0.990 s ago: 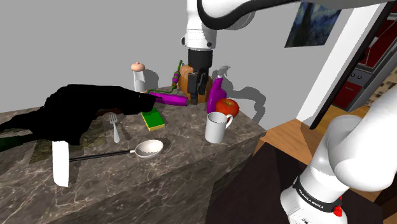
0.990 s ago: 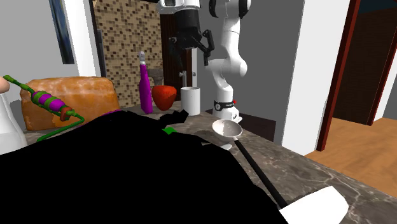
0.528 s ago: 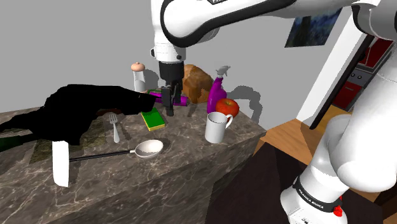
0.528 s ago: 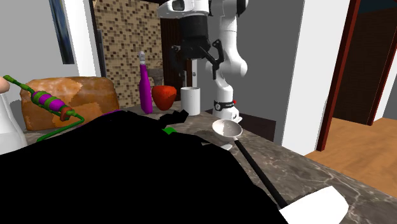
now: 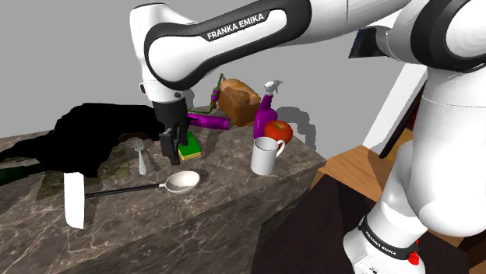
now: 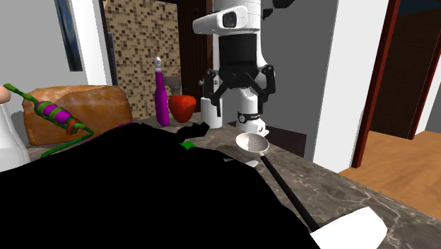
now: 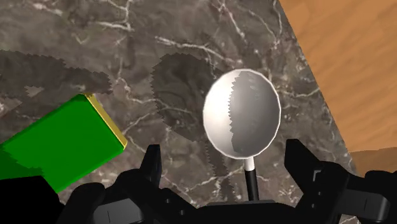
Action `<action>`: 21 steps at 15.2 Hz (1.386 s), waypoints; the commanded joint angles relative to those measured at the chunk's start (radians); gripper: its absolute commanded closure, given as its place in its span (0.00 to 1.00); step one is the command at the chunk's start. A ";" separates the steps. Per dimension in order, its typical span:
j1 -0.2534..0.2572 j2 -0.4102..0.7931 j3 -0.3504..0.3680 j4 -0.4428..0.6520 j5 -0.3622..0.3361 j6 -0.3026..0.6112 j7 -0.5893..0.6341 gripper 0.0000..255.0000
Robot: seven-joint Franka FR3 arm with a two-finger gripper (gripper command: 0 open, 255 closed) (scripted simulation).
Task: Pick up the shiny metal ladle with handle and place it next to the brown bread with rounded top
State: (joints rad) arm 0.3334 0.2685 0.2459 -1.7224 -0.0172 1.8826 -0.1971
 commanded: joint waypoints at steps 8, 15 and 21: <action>0.106 0.264 0.028 0.251 -0.104 -0.011 -0.014 0.00; 0.105 0.280 0.024 0.187 -0.110 0.069 -0.009 0.00; 0.105 0.280 0.024 0.187 -0.110 0.069 -0.009 0.00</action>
State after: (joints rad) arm 0.4384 0.5489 0.2704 -1.5353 -0.1277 1.9513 -0.2058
